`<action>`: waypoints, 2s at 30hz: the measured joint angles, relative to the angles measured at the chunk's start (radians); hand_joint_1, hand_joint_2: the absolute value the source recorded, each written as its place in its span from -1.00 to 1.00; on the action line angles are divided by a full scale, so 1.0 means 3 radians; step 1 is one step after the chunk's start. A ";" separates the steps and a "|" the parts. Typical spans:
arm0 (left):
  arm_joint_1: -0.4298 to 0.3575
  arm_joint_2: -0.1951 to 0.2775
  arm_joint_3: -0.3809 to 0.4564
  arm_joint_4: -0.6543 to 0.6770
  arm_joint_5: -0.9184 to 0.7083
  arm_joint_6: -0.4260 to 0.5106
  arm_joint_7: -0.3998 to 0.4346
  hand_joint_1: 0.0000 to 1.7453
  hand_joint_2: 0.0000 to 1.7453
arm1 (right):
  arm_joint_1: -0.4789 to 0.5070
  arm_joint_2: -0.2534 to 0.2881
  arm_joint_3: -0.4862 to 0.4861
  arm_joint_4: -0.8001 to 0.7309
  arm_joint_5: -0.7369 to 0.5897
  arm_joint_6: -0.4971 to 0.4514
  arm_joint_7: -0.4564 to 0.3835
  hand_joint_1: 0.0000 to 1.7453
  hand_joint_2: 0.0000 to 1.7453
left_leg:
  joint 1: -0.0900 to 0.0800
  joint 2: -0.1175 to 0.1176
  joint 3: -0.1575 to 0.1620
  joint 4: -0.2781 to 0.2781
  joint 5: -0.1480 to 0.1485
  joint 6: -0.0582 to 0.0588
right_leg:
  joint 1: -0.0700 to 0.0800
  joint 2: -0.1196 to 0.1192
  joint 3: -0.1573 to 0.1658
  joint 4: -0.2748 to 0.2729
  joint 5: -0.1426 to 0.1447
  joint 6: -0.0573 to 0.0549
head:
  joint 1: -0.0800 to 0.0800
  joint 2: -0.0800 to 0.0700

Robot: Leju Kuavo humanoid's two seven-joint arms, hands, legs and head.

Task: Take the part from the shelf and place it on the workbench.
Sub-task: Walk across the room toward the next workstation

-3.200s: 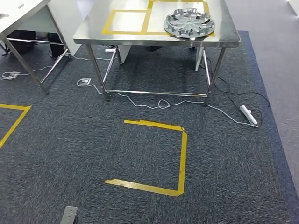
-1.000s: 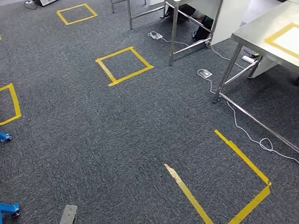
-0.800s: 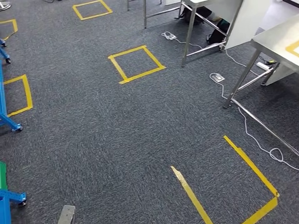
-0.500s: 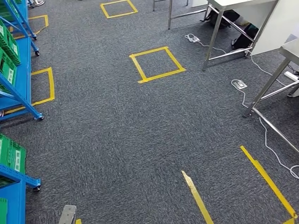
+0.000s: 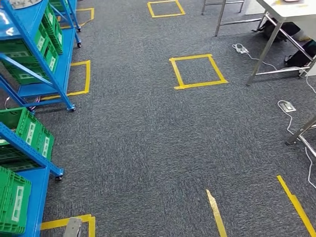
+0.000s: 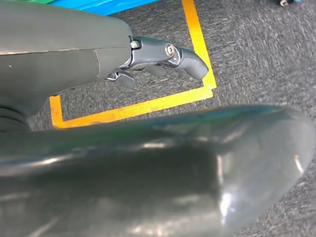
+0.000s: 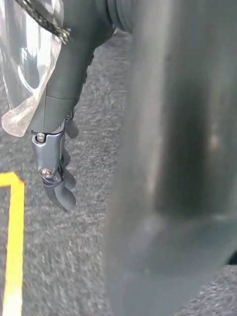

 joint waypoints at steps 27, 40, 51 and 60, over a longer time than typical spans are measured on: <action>0.0019 0.0004 0.0051 0.0000 -0.0025 0.0000 0.0000 -1.00 -1.00 | 0.0003 -0.0003 0.0023 0.0000 0.0037 -0.0021 -0.0016 -1.00 -1.00 | 0.0050 -0.0136 -0.0238 0.0441 -0.0088 -0.0074 | -0.0014 0.0085 0.0014 -0.0068 0.0072 -0.0070 | 0.0013 0.0000; 0.0003 0.0004 0.0055 0.0000 -0.0027 0.0000 -0.0001 -1.00 -1.00 | -0.0002 -0.0005 0.0028 0.0001 0.0044 -0.0022 -0.0032 -1.00 -1.00 | -0.0006 -0.0352 0.0016 -0.0048 0.0021 0.0144 | -0.0020 0.0346 -0.0495 0.1007 -0.0418 0.0042 | 0.0058 0.0000; 0.0015 0.0002 0.0066 0.0000 -0.0030 0.0000 -0.0011 -1.00 -1.00 | 0.0002 -0.0006 0.0029 0.0000 0.0049 -0.0024 -0.0035 -1.00 -1.00 | 0.0010 -0.0414 -0.0141 0.0253 -0.0158 -0.0008 | -0.0033 0.0453 -0.0081 -0.0011 0.0091 -0.0084 | 0.0047 0.0000; 0.0002 0.0010 0.0080 0.0000 -0.0031 0.0000 -0.0025 -1.00 -1.00 | -0.0003 -0.0006 0.0030 0.0001 0.0056 -0.0021 -0.0038 -1.00 -1.00 | -0.0033 0.0015 0.0013 0.0022 0.0019 0.0024 | 0.0014 0.0026 0.0009 -0.0011 -0.0011 -0.0064 | 0.0040 0.0000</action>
